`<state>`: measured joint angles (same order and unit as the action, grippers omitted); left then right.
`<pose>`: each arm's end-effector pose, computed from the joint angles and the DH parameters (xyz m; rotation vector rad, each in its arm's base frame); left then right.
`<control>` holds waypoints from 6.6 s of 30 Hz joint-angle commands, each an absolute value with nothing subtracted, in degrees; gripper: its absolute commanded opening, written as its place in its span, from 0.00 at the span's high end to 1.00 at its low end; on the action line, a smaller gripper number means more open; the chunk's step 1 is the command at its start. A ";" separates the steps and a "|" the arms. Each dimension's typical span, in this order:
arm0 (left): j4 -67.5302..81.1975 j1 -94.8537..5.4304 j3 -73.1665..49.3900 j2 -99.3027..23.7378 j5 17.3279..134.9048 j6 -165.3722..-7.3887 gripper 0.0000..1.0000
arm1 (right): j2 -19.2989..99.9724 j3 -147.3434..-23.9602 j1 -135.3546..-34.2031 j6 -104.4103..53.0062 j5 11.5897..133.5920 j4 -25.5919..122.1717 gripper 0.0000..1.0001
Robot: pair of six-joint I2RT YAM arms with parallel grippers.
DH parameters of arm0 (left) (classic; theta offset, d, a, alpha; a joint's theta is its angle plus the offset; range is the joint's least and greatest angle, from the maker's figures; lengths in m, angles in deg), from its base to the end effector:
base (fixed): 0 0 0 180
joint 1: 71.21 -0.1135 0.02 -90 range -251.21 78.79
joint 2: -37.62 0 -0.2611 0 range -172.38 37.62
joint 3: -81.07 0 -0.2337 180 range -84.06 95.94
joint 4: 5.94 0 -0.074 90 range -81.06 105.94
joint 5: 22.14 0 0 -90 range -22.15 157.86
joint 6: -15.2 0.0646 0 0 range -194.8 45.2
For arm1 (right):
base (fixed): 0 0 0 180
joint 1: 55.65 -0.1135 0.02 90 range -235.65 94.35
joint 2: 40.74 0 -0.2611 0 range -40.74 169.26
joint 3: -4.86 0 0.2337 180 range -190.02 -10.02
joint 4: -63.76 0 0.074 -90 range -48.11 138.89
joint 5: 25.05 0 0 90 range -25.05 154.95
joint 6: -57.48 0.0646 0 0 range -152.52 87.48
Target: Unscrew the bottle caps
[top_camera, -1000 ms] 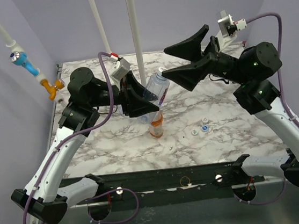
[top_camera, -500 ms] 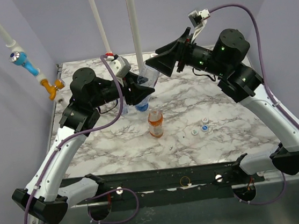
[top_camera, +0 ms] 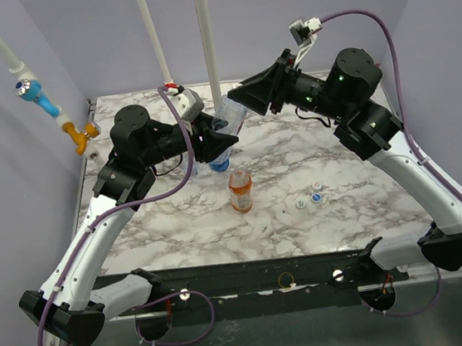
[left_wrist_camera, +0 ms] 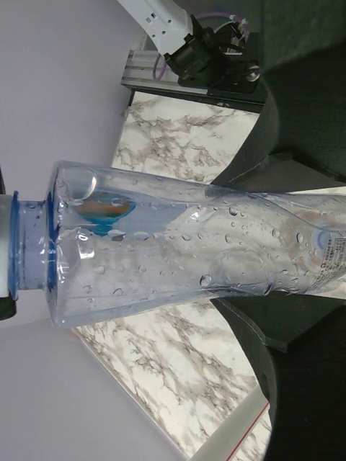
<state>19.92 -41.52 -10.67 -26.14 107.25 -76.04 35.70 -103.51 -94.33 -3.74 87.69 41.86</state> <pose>0.1891 -0.1550 0.4417 0.9244 1.3970 -0.9573 0.2097 0.1999 0.5142 -0.4840 1.4521 1.2344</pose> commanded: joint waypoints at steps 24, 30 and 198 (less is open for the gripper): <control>14.88 -41.72 -9.75 -26.28 129.98 -98.28 1.00 | 31.79 -94.29 -94.76 5.51 132.43 77.80 0.82; 14.56 -41.77 -9.95 -26.20 130.13 -97.86 1.00 | 31.74 -95.15 -94.76 -0.15 129.83 69.92 0.73; 18.96 -43.97 -15.59 -21.60 121.53 -82.45 1.00 | 28.21 -87.47 -87.28 -0.52 114.39 66.93 0.00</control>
<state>18.96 -43.73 -16.57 -21.69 120.91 -82.42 25.19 -87.27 -87.09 -5.23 107.71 60.59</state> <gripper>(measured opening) 0.478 0.996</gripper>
